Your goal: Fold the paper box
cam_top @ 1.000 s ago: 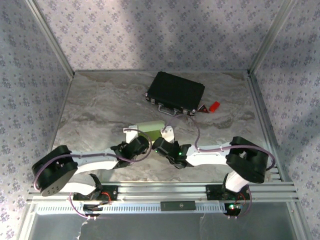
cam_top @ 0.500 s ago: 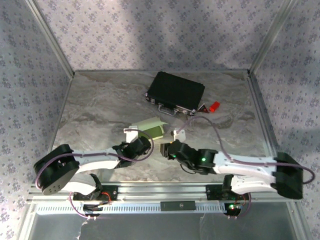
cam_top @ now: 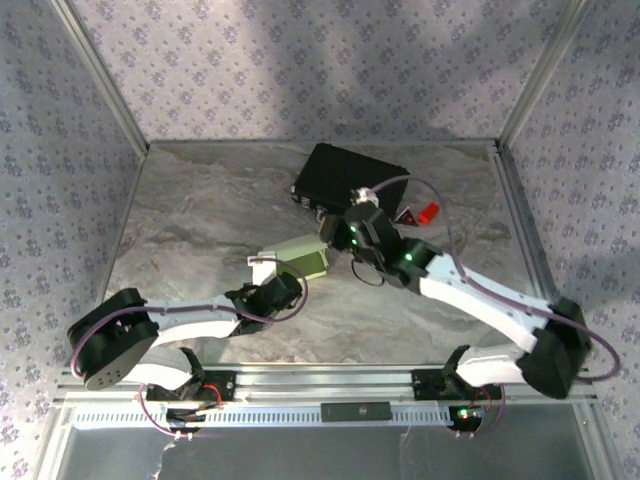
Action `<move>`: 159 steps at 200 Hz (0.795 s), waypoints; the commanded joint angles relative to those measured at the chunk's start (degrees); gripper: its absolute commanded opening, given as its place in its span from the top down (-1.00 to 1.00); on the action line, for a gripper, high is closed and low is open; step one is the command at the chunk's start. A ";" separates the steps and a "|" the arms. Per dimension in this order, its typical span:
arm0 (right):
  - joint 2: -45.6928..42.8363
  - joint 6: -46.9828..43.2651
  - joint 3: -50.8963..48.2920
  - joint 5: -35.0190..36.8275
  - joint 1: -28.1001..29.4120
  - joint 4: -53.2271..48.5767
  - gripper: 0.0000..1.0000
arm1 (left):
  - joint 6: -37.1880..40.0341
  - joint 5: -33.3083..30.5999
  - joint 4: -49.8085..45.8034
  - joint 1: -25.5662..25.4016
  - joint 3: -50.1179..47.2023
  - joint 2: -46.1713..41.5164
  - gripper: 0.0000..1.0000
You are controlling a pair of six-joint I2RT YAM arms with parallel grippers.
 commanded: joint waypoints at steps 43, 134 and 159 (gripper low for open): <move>18.28 0.47 11.70 -13.72 -1.81 -0.73 0.64 | 0.32 1.04 -4.89 -0.40 1.35 0.26 1.00; 24.36 1.52 9.38 -13.91 -1.40 1.55 0.70 | 0.93 5.85 -8.98 -0.93 2.04 -10.88 -0.10; 24.58 1.71 9.00 -13.44 -1.25 2.26 0.70 | 0.67 10.67 -10.88 -0.86 2.20 -14.12 -0.15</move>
